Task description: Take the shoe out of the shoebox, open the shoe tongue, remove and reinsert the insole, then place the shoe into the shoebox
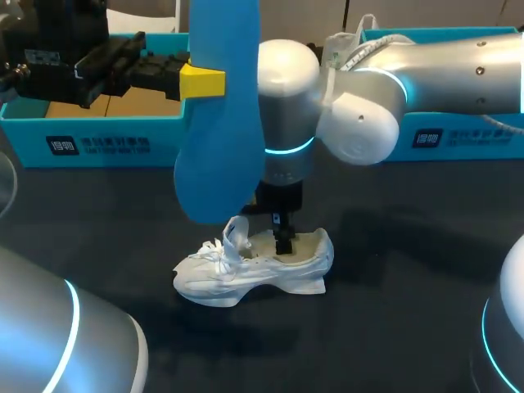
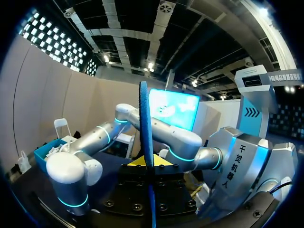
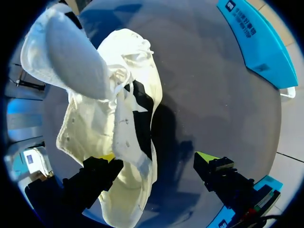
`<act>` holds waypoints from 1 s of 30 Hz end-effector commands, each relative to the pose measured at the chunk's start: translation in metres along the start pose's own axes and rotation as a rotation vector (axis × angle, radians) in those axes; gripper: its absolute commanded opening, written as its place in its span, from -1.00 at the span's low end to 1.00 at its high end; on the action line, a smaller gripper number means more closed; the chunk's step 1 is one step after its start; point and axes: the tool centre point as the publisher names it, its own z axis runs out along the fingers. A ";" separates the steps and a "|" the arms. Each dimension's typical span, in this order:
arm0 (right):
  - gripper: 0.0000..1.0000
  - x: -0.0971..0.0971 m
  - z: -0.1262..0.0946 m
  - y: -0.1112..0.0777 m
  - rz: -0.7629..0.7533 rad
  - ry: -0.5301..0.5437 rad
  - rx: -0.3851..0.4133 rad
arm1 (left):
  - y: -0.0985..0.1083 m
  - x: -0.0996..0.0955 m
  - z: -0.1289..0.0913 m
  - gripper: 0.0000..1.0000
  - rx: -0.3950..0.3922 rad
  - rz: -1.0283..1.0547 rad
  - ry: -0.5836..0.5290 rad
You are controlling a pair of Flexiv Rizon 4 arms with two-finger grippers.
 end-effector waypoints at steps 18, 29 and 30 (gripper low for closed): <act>-1.00 0.012 0.005 0.005 0.009 0.023 0.010 | 0.000 -0.001 0.002 -1.00 -0.001 0.000 0.001; -1.00 0.031 -0.029 0.007 0.223 -0.015 -0.034 | 0.000 -0.001 0.002 -1.00 -0.001 0.000 0.001; -1.00 0.033 -0.031 0.007 0.245 -0.015 -0.038 | 0.000 -0.001 0.002 -1.00 -0.001 0.000 0.001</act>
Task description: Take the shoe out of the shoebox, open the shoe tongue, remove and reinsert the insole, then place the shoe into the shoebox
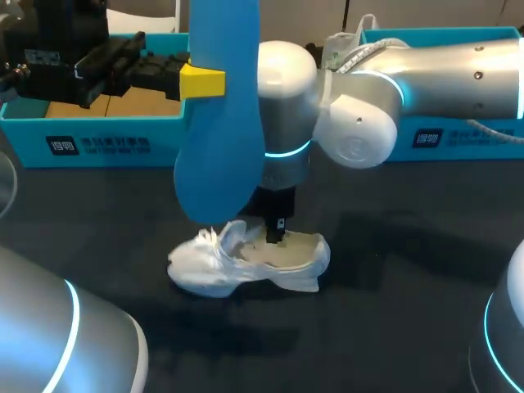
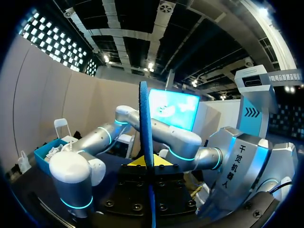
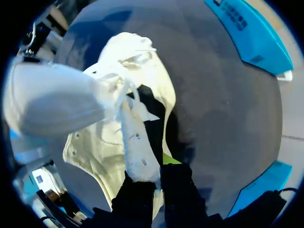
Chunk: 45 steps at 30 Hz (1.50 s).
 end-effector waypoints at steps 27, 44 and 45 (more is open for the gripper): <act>-1.00 0.046 -0.047 -0.001 0.712 -0.050 -0.075 | 0.000 -0.001 0.002 -1.00 -0.001 0.000 0.001; -1.00 0.066 -0.039 -0.014 1.046 -0.020 -0.140 | 0.000 -0.001 0.002 -1.00 -0.001 0.000 0.001; -1.00 0.065 -0.038 -0.016 1.058 -0.014 -0.130 | 0.000 -0.001 0.002 -1.00 -0.001 0.000 0.001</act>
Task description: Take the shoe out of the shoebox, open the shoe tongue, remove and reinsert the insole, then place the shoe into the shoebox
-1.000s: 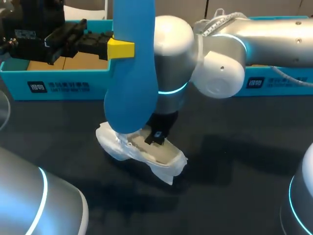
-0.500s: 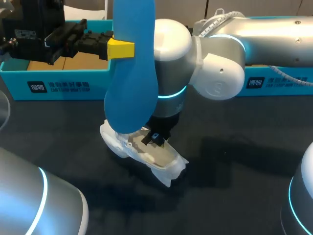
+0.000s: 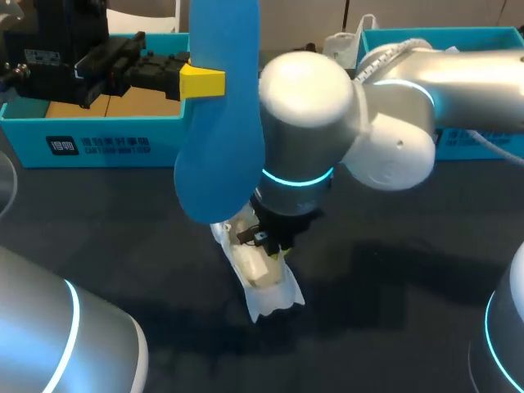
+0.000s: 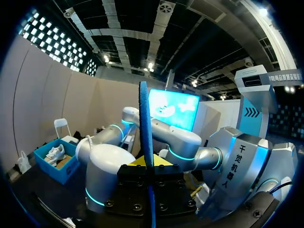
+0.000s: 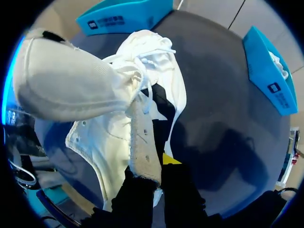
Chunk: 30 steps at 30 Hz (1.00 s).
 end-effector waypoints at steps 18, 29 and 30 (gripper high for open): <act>-1.00 -0.045 0.045 -0.017 0.142 0.099 0.032 | 0.000 -0.001 0.002 -1.00 -0.001 0.000 0.001; -1.00 -0.057 0.060 -0.019 0.156 0.128 0.065 | 0.000 -0.001 0.002 -1.00 -0.001 0.000 0.001; -1.00 -0.058 0.061 -0.019 0.157 0.131 0.066 | 0.000 -0.001 0.002 -1.00 -0.001 0.000 0.001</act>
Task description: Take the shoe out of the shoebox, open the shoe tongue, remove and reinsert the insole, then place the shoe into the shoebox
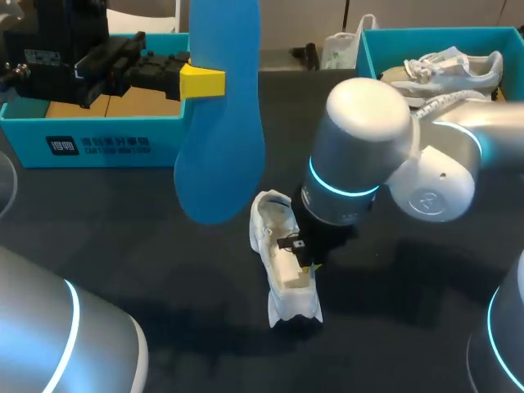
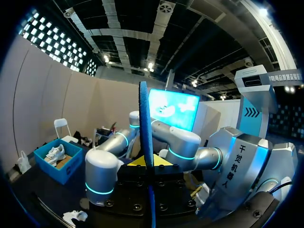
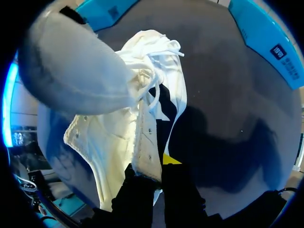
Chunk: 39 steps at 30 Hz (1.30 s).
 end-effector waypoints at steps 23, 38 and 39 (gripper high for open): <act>1.00 -0.008 -0.069 -0.005 -0.047 0.216 -0.059 | 0.000 -0.001 0.002 -1.00 -0.001 0.000 0.001; 1.00 -0.017 -0.109 0.011 0.015 0.397 -0.142 | 0.000 -0.001 0.002 -1.00 -0.001 0.000 0.001; 1.00 -0.019 -0.114 0.013 0.018 0.422 -0.142 | 0.000 -0.001 0.002 -1.00 -0.001 0.000 0.001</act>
